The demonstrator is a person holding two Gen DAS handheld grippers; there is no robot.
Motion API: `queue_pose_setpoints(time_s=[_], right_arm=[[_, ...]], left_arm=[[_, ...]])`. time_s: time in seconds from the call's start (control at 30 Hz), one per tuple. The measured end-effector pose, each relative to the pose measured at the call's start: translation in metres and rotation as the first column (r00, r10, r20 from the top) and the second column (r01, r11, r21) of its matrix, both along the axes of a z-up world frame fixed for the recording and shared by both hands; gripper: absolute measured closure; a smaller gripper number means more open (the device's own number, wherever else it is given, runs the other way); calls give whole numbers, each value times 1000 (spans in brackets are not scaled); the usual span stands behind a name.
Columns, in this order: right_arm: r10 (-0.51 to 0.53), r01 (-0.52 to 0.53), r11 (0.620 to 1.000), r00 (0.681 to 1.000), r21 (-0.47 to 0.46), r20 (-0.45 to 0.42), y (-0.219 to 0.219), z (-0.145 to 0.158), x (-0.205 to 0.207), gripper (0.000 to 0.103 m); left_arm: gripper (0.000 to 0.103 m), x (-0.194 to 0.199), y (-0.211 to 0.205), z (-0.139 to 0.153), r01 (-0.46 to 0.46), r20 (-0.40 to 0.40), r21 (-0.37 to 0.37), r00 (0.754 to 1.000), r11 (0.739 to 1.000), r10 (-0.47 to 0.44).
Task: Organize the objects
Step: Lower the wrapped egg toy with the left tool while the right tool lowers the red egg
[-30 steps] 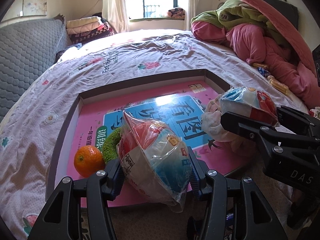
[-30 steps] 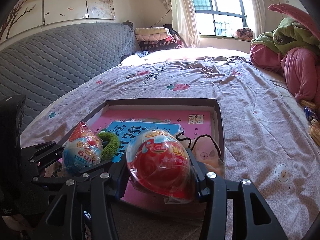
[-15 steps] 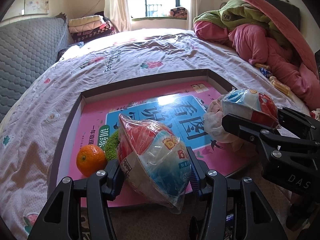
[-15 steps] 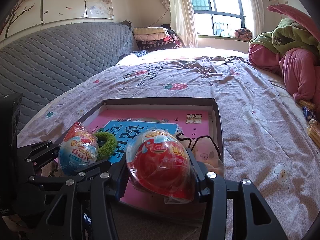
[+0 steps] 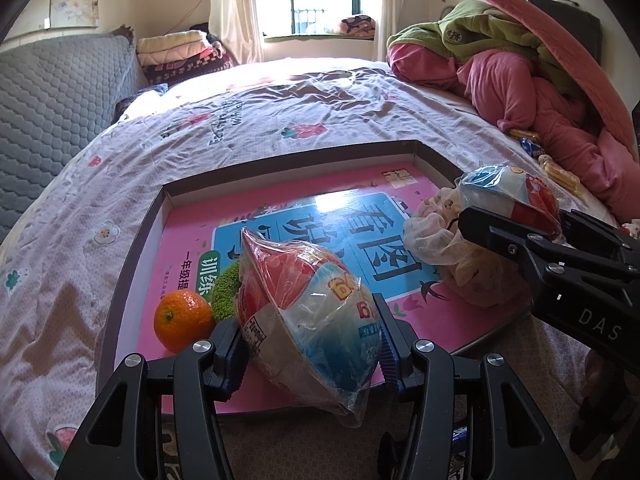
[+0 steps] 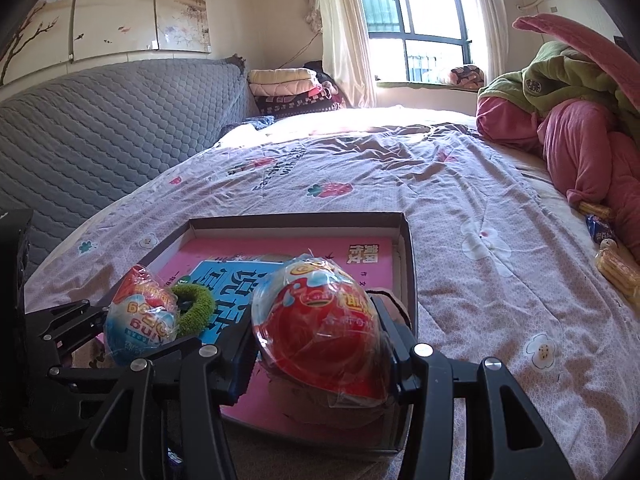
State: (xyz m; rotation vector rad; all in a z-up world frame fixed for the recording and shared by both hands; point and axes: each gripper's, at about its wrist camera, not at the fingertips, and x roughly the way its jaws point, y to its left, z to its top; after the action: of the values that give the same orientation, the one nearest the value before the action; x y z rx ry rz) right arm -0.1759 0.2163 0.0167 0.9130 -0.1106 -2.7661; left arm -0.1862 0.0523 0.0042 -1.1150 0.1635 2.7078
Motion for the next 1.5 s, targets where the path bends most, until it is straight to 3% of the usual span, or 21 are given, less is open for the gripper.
queue_pose_setpoints(time_s=[0.7,1.5], right_arm=[[-16,16,1000,1000,23,7,-2,0,0,50],[25,-19,996,997,86,-74,-22,6,10,50]], left_arm=[[47,0,1,1,-6,6,1,1000,1000,6],[47,3,-7,9,-13,-6,19,1000,1000,13]])
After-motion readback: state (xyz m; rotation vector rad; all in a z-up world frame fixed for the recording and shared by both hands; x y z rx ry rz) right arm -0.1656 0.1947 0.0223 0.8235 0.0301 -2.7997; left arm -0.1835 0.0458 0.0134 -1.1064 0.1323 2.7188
